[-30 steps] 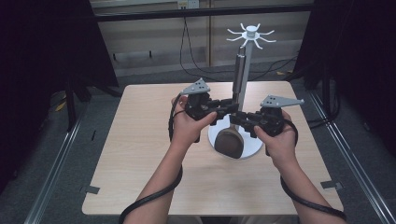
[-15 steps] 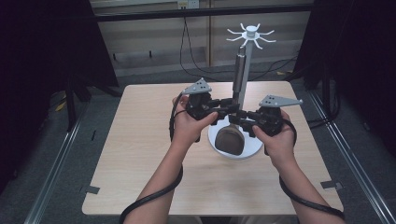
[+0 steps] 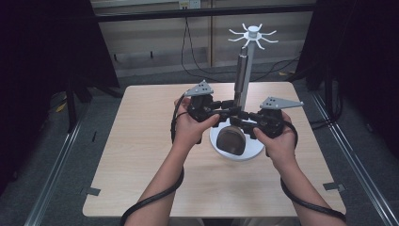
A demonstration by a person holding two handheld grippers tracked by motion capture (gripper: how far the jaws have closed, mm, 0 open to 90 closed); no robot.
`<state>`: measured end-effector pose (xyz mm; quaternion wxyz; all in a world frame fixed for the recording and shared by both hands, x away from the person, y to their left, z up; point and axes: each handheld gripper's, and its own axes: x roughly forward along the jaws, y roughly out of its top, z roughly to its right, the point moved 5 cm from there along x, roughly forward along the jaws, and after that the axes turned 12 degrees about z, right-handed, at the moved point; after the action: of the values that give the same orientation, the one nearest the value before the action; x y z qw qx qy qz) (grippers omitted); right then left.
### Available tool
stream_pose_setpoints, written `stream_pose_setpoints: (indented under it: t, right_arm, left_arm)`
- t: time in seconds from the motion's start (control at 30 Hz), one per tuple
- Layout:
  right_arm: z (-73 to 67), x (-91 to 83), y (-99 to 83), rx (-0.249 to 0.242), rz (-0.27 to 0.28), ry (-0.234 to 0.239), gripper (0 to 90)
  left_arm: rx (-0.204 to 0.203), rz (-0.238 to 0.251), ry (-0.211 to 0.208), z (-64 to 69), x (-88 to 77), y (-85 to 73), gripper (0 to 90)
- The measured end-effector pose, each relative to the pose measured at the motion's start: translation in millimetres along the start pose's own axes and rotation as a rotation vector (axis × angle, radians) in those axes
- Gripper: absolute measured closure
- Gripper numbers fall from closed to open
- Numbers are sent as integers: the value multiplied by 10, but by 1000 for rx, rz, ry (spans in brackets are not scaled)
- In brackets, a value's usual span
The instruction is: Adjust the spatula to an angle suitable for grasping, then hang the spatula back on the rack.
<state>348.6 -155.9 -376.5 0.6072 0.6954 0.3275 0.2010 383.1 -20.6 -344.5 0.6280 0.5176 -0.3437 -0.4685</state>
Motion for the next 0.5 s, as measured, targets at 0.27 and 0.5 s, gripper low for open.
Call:
stream_pose_setpoints:
  t: [0.27,0.5]
  right_arm:
    - [6,-25,-5,4,1,0,602]
    - [26,-25,-19,3,-2,-6,581]
  left_arm:
    - [9,-11,-2,14,10,0,610]
    - [7,-18,5,9,24,-36,594]
